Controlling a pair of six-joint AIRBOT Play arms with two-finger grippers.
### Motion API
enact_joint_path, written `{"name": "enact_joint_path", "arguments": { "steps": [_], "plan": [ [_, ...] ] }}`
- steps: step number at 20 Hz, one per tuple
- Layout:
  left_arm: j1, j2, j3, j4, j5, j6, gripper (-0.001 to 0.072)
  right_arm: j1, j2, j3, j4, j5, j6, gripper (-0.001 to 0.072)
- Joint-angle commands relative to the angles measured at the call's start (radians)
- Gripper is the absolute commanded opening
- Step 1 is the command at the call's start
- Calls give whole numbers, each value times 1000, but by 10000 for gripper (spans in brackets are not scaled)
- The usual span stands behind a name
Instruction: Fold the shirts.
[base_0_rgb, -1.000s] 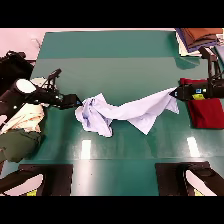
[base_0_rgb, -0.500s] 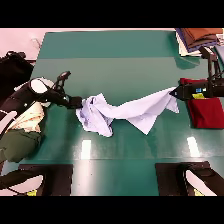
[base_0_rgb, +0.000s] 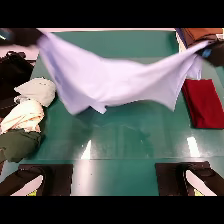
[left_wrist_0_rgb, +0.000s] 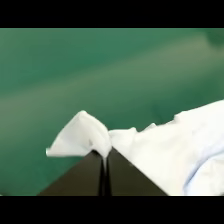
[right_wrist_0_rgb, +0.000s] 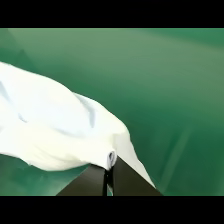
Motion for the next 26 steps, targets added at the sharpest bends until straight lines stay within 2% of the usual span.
{"name": "enact_joint_path", "arguments": {
  "steps": [1,7,11,13,16,19,21,22,23,24,25,26],
  "plan": [
    [0,111,264,78,-9,-12,25,-44,0,218,-6,71,1,14],
    [0,142,381,79,113,-32,24,-238,-1,418,-4,214,13,14],
    [0,60,294,91,135,-32,25,-290,-9,354,-3,235,41,13],
    [0,-29,237,106,122,-43,25,-252,-56,254,-4,275,64,14],
    [0,-244,172,123,33,-100,25,-159,-182,70,-17,286,70,13],
    [11,-488,140,114,-48,-134,26,-91,-335,-80,-100,210,69,13],
    [36,-609,139,97,-69,-167,28,-74,-437,-124,-101,122,68,14],
    [52,-645,139,85,-90,-169,58,-75,-479,-125,-99,88,68,14],
    [72,-665,139,72,-111,-169,354,-75,-519,-111,-99,70,68,20],
    [92,-671,140,69,-129,-169,550,-75,-555,-82,-99,73,68,144],
    [114,-668,140,67,-145,-164,545,-78,-586,-45,-99,86,68,320],
    [137,-662,142,66,-177,-158,545,-87,-608,-9,-98,116,68,323]
  ]
}}
